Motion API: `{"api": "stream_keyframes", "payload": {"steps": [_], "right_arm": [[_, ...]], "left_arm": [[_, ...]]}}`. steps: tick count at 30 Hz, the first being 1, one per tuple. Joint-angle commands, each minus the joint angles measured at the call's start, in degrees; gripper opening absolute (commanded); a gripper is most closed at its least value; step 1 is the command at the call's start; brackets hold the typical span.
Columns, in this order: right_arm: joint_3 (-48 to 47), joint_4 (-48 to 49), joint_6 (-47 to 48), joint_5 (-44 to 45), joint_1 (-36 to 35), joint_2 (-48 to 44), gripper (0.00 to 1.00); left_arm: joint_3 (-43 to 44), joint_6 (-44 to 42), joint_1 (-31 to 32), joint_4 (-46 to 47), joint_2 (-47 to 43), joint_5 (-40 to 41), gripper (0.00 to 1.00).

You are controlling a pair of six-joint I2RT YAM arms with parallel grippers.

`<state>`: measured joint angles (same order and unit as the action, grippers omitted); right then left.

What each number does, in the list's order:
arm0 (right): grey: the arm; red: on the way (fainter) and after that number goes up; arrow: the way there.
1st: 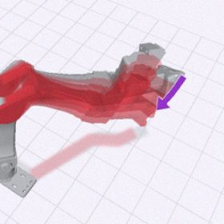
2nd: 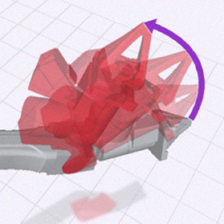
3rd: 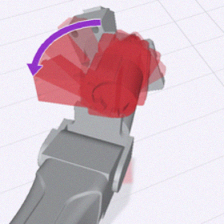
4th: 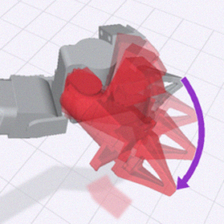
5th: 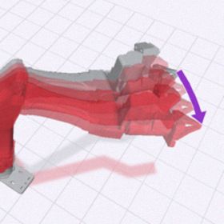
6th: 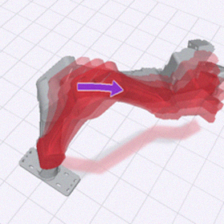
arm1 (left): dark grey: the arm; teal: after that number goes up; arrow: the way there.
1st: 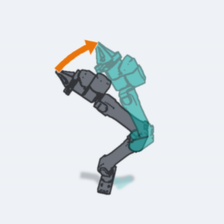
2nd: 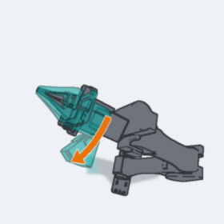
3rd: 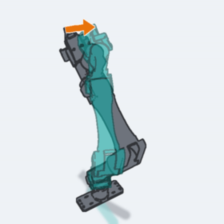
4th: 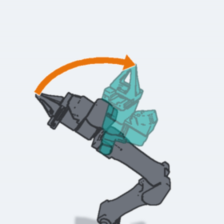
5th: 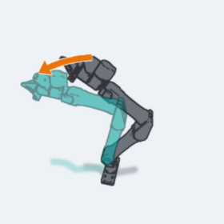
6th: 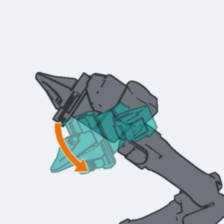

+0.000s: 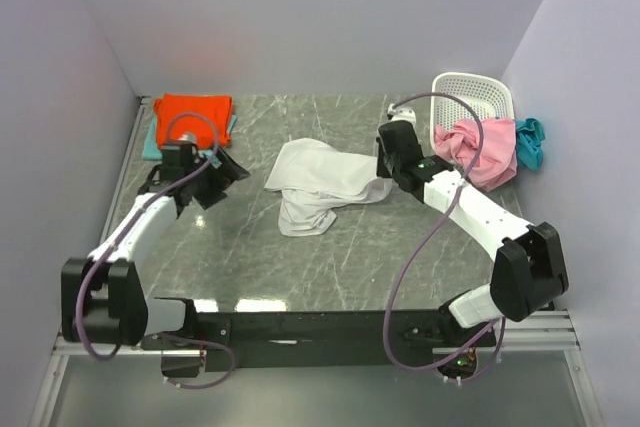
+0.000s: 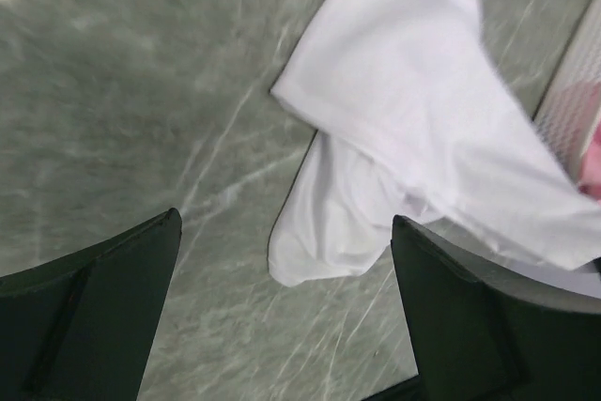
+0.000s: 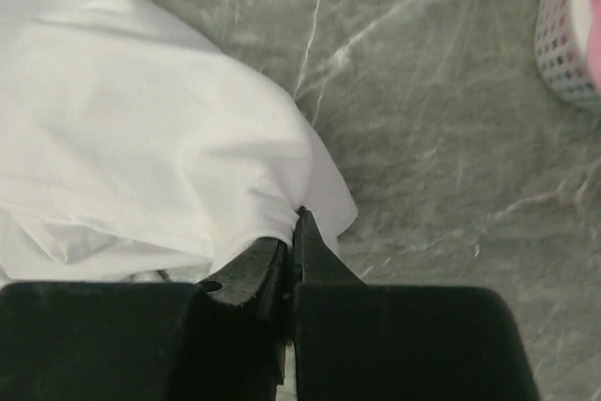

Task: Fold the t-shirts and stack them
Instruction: Move the tshirt to the center of the board, then flatten the tshirt out

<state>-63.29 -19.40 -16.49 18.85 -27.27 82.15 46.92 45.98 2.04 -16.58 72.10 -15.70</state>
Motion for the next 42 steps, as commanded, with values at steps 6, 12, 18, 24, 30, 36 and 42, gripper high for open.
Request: {"api": "stream_keyframes", "payload": {"steps": [6, 12, 18, 24, 30, 36, 42], "right_arm": [[2.1, 3.6, -4.5, -3.1, 0.0, 0.3, 0.0], [2.2, 3.7, -4.3, -4.1, 0.1, 1.1, 0.0], [2.9, 3.6, -4.3, -4.3, 0.2, 0.8, 0.0], [3.7, 4.1, -4.4, -4.5, 0.5, 0.1, 0.0], [3.7, 4.3, -4.3, -4.8, 1.0, 0.2, 0.0], [3.9, 4.4, -4.3, -4.8, 1.4, -0.1, 0.0], [3.9, 4.4, -3.7, -4.7, 1.6, -0.9, 0.0]], "left_arm": [[5.3, 0.6, 6.7, 4.2, 13.9, -1.3, 0.99], [7.8, 2.1, 7.9, 7.9, 22.2, -2.8, 0.9], [12.4, 2.5, 9.2, 8.8, 29.3, -3.4, 0.75], [16.0, 2.2, 9.8, 8.9, 35.7, -4.9, 0.59], [18.5, 2.2, 10.7, 9.2, 40.0, -6.4, 0.28], [19.4, 2.1, 11.1, 9.6, 42.2, -6.7, 0.01], [18.1, 2.0, 11.1, 11.3, 36.7, -4.0, 0.01]]}}
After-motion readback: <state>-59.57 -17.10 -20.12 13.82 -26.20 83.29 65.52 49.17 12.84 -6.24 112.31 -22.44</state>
